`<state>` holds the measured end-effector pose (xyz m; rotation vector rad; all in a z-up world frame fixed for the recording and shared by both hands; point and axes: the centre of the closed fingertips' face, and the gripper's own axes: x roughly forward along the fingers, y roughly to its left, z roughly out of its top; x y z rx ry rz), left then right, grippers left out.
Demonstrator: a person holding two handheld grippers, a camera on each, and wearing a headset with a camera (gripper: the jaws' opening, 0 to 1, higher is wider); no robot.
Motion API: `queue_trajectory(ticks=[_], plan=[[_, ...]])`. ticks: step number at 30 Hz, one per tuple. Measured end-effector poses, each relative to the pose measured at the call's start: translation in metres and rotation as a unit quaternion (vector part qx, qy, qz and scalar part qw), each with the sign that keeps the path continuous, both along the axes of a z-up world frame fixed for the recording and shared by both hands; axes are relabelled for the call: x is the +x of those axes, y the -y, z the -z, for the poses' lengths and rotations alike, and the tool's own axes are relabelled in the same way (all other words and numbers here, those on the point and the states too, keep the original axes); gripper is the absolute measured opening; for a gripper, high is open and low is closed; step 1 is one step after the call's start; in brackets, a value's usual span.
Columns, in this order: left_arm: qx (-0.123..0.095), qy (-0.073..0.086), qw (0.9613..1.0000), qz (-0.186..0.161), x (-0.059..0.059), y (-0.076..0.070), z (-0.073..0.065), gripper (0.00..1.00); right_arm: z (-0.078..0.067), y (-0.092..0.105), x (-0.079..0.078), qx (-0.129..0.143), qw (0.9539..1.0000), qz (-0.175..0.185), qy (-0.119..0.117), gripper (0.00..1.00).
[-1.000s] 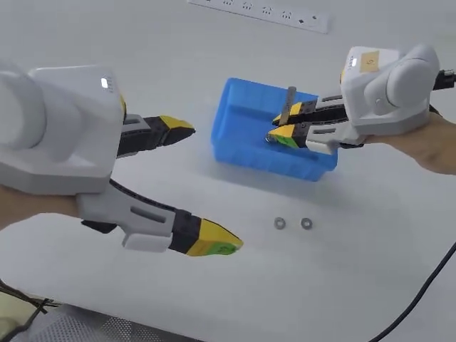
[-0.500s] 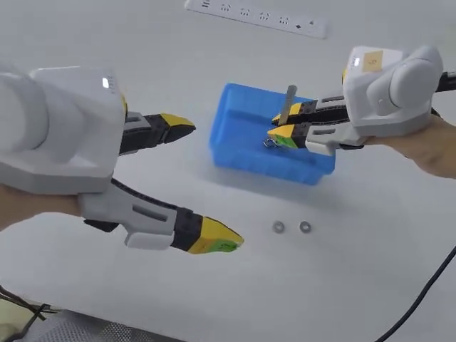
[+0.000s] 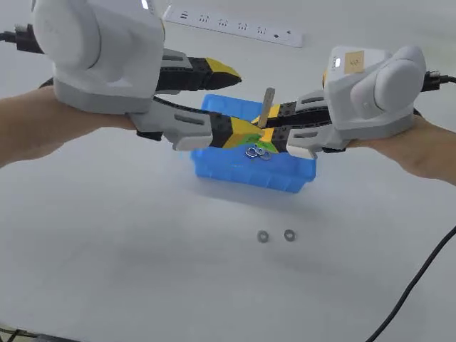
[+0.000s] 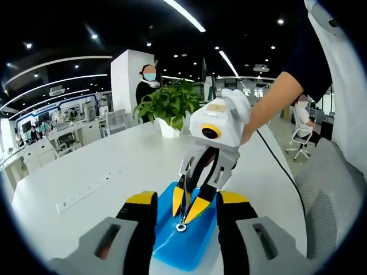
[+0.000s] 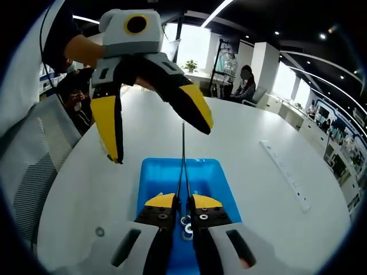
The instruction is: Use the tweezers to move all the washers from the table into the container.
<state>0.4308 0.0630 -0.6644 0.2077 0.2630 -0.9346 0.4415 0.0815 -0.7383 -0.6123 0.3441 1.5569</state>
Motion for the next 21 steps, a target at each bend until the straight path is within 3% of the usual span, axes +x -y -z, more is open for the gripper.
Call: queue_trajectory(ticks=[2,9,11,12,13,16,21], plan=[[-0.006,-0.005,1.0,0.003,0.004,0.005,0.002,0.5,0.002,0.0,0.0,0.003,1.0,-0.001,0.0,0.1],[-0.005,-0.017,0.9996,0.023,0.011,0.018,0.008,0.28,-0.006,-0.003,-0.007,0.008,0.9999,-0.008,0.0,0.1],[-0.003,-0.017,0.9995,0.026,0.013,0.02,0.008,0.25,-0.007,-0.003,-0.007,0.01,0.9999,-0.009,0.001,0.1],[0.003,-0.006,0.9995,0.03,0.014,0.02,0.007,0.22,-0.008,-0.003,-0.008,0.011,0.9999,-0.009,0.0,0.1],[0.002,-0.006,0.9995,0.032,0.014,0.02,0.006,0.19,-0.009,-0.004,-0.008,0.011,0.9999,-0.009,0.002,0.1],[-0.004,-0.016,0.9993,0.034,0.015,0.022,0.004,0.17,-0.01,-0.003,-0.008,0.012,0.9999,-0.008,0.001,0.1],[0.001,-0.018,0.999,0.042,0.012,0.022,0.003,0.1,-0.01,-0.002,-0.005,0.012,0.9999,-0.005,0.002,0.1]])
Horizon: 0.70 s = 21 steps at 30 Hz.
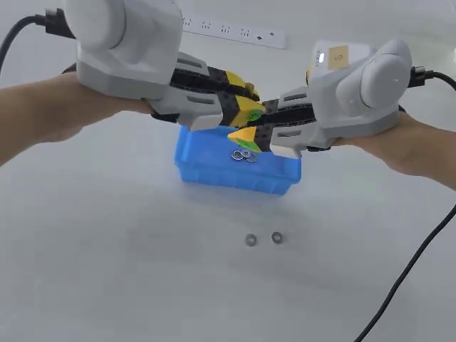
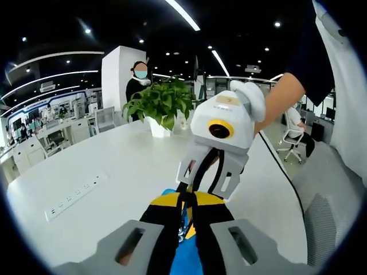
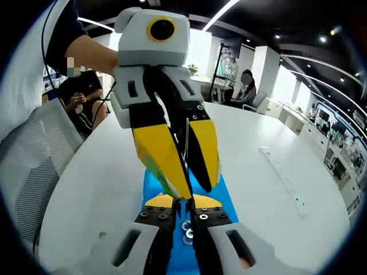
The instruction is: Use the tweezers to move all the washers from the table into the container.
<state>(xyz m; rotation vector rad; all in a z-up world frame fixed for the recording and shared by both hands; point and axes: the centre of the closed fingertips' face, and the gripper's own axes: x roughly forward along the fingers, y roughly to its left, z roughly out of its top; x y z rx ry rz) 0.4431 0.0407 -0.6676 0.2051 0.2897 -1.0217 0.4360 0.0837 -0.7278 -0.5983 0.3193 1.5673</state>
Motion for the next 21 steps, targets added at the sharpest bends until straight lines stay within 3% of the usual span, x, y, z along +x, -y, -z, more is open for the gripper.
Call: queue_trajectory(ticks=[3,5,6,21], plan=[[0.008,0.009,0.9999,0.001,0.0001,-0.0001,-0.0008,0.1,-0.0009,0.0002,-0.0005,0.001,1.0,0.0,0.0,0.1],[0.006,0.005,1.0,0.003,-0.0008,0.0012,-0.0008,0.09,-0.0014,0.0002,-0.0009,0.001,1.0,0.0,0.001,0.1],[0.01,0.011,0.9999,0.002,-0.0003,0.0018,-0.0008,0.09,-0.0016,0.0003,-0.001,0.0,1.0,0.0,0.001,0.1],[0.028,0.024,0.9993,0.007,0.0023,0.0044,-0.0042,0.06,-0.0061,0.0024,-0.005,-0.005,1.0,-0.001,0.008,0.12]])
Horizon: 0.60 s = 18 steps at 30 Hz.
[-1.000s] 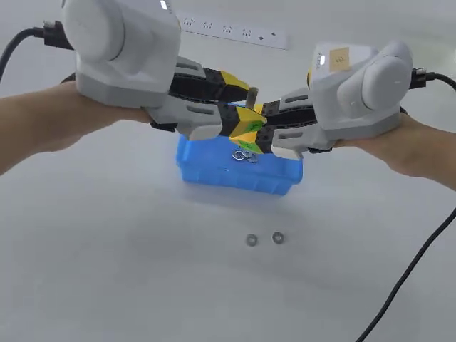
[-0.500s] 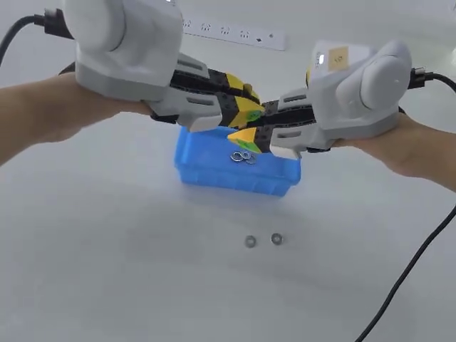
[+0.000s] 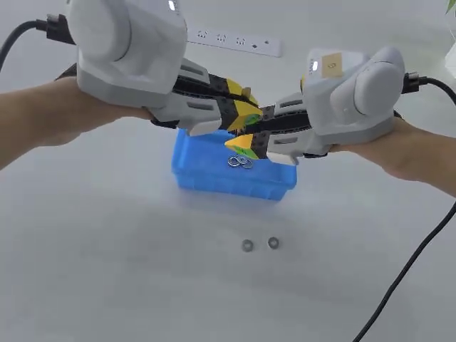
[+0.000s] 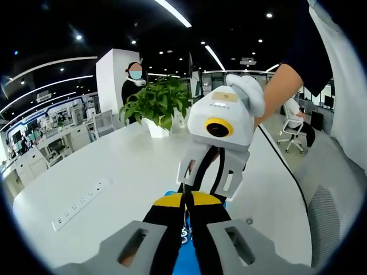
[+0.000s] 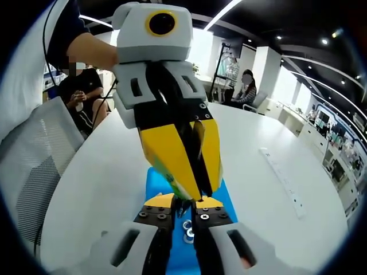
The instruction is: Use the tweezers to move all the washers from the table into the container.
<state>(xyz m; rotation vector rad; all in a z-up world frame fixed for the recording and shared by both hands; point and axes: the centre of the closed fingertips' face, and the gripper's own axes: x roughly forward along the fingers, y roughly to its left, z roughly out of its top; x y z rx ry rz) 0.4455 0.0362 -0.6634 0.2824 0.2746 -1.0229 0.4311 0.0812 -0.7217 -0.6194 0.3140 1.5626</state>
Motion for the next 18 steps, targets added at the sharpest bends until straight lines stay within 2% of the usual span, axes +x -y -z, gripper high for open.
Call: queue_trajectory(ticks=[8,18], plan=[[0.01,0.006,0.9999,0.011,-0.002,0.004,-0.003,0.06,0.0,0.004,0.004,0.002,1.0,0.007,0.0,0.13],[0.022,0.016,0.9995,0.015,-0.002,0.005,-0.009,0.07,0.0,0.011,-0.002,-0.004,0.9998,0.019,-0.005,0.22]])
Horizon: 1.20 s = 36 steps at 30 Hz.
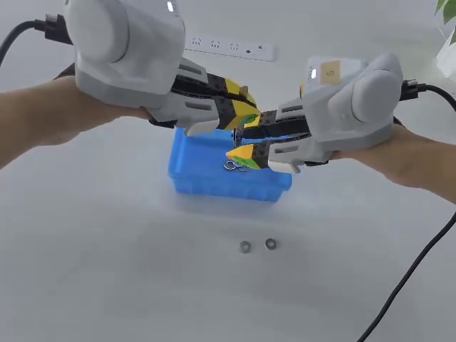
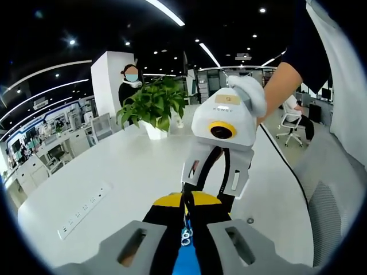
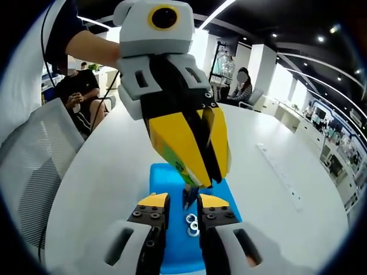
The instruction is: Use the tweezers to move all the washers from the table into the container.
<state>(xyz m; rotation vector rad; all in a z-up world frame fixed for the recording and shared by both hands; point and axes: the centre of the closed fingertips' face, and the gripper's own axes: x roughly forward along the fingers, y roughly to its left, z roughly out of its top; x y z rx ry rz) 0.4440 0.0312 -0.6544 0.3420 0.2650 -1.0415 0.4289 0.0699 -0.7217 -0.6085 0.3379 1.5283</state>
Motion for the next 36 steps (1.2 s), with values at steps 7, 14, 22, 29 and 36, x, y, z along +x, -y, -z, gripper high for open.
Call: queue_trajectory(ticks=[7,14,22,29,36], plan=[[0.001,0.0,1.0,0.001,-0.004,-0.002,-0.005,0.07,-0.009,0.009,0.009,0.016,0.9996,0.022,0.0,0.28],[0.01,0.004,0.9999,0.006,-0.014,-0.003,-0.009,0.07,-0.017,0.03,-0.003,0.042,0.9976,0.036,-0.043,0.37],[0.005,0.007,0.9999,0.009,-0.03,-0.002,-0.015,0.07,-0.019,0.061,-0.033,0.042,0.996,0.051,-0.06,0.53],[0.011,0.007,0.9998,0.016,-0.046,0.006,-0.012,0.07,-0.02,0.081,-0.056,0.053,0.9935,0.063,-0.079,0.57],[0.004,0.004,0.9997,0.022,-0.066,0.017,-0.012,0.07,-0.013,0.099,-0.078,0.048,0.9923,0.068,-0.092,0.6]])
